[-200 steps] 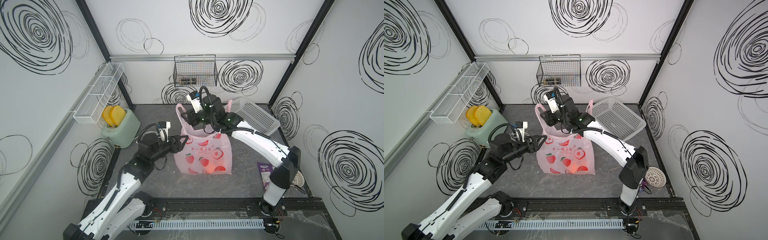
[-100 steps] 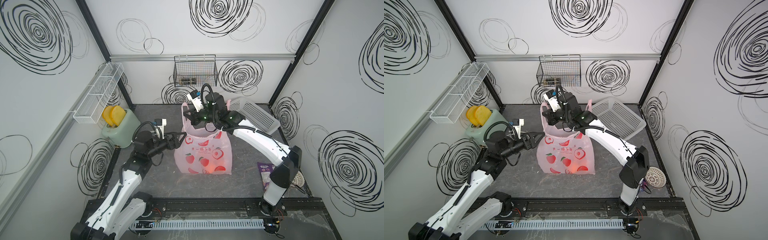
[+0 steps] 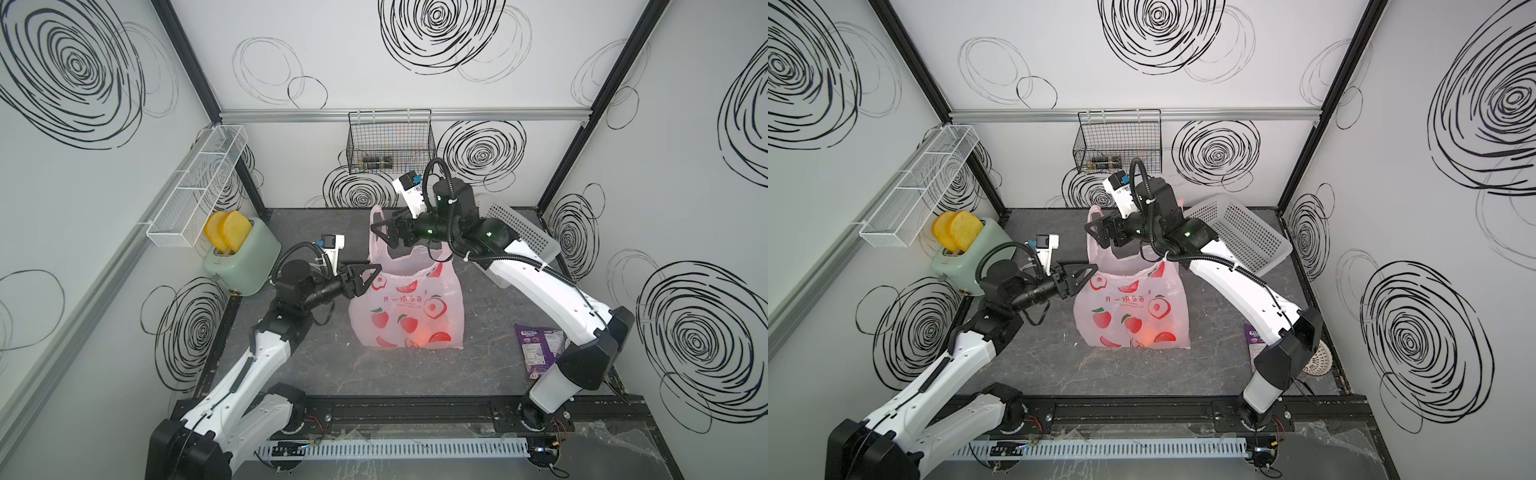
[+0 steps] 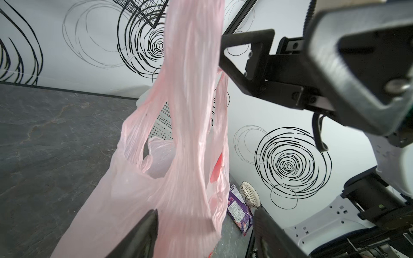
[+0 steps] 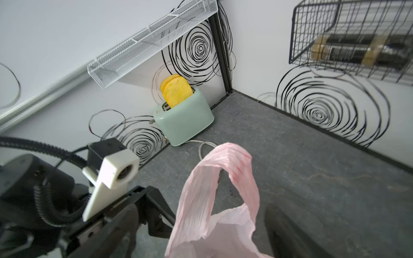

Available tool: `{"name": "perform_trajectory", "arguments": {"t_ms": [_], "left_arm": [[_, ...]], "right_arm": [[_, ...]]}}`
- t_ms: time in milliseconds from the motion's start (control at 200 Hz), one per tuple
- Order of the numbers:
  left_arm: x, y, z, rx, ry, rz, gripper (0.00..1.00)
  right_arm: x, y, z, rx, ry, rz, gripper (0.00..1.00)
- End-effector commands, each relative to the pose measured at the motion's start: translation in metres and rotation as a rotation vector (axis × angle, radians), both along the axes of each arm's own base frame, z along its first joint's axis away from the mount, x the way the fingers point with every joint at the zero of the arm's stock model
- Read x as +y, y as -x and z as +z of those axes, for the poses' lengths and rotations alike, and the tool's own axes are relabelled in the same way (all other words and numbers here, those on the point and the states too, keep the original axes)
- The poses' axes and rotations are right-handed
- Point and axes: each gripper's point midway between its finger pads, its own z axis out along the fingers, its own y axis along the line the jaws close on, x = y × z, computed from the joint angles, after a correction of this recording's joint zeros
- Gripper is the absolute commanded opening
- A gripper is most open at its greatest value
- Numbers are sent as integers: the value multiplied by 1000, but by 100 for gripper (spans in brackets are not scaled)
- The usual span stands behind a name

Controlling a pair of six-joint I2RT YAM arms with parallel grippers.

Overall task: Place the oranges into plastic bags & tie knots
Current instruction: Adjust the plastic bag at the center of the board.

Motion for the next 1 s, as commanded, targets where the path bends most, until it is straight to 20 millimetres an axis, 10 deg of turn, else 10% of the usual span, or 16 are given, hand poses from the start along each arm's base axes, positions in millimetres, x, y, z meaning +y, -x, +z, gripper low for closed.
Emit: {"name": "perform_trajectory", "arguments": {"t_ms": [0, 250, 595, 770, 996], "left_arm": [[-2, -1, 20, -80, 3, 11, 67], [-2, -5, 13, -61, -14, 27, 66], [0, -10, 10, -51, -24, 53, 66], [4, -12, 12, -55, -33, 57, 87], [7, -13, 31, -123, -67, -32, 97]], "right_arm": [[-2, -18, -8, 7, 41, -80, 98], [31, -39, -19, 9, 72, -84, 98], [32, -36, -9, -18, 100, -127, 40], [32, -26, 17, -50, 63, -91, 6], [52, 12, 29, -51, 6, 161, 0]]}}
